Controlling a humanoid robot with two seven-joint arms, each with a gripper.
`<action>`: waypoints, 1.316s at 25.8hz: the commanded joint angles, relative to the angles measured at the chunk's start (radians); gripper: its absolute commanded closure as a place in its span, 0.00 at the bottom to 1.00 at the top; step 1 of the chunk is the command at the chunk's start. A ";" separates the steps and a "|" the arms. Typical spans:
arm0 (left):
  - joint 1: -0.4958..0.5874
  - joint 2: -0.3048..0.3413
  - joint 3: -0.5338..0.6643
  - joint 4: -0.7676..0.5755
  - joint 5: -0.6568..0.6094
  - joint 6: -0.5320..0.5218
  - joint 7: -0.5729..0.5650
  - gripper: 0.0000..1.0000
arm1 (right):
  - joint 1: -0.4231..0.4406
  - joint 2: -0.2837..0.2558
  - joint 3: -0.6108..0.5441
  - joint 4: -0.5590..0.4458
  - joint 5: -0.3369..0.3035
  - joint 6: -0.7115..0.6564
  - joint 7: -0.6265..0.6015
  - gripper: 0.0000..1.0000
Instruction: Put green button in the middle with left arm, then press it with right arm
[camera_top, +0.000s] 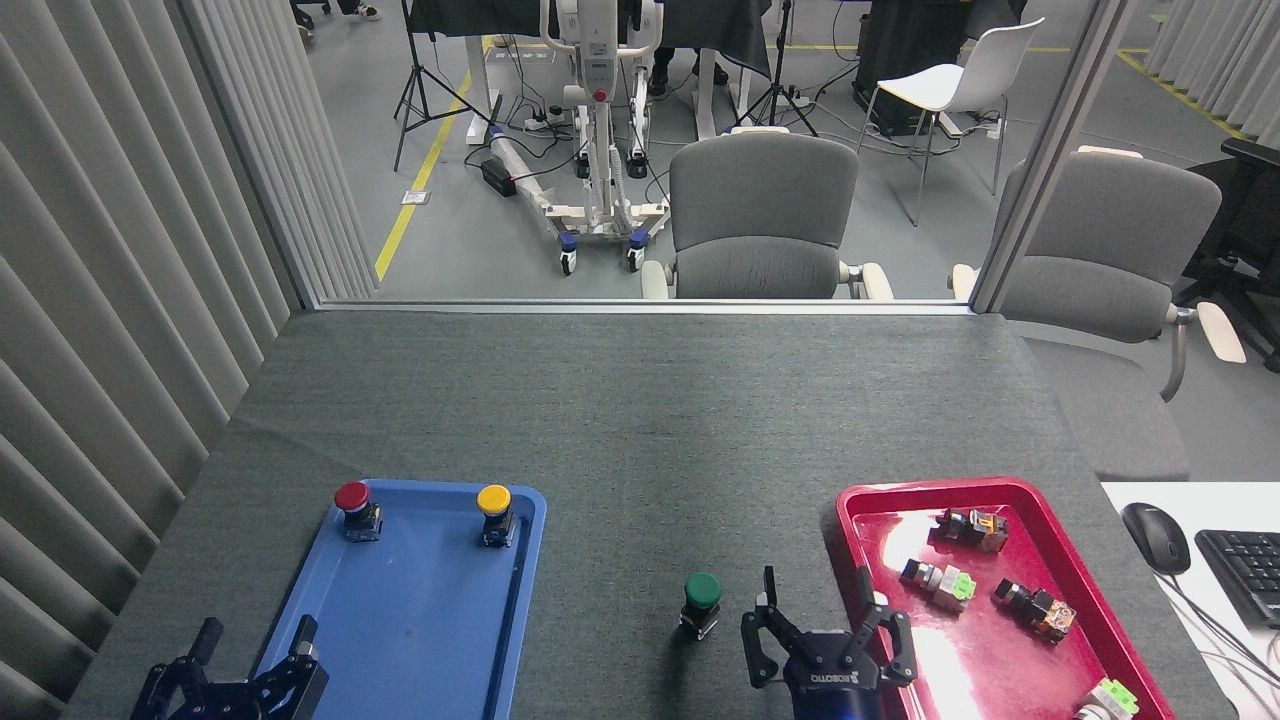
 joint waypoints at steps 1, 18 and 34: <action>0.000 -0.001 0.000 0.004 -0.001 -0.020 0.002 0.00 | 0.072 -0.023 -0.049 -0.055 -0.003 -0.038 0.011 0.01; -0.075 0.014 -0.009 0.070 -0.001 -0.131 -0.004 0.00 | 0.172 -0.117 -0.142 -0.210 -0.021 -0.098 0.184 0.01; -0.080 0.036 -0.020 0.074 0.006 -0.178 0.030 0.00 | 0.172 -0.101 -0.193 -0.219 -0.021 -0.098 0.192 0.00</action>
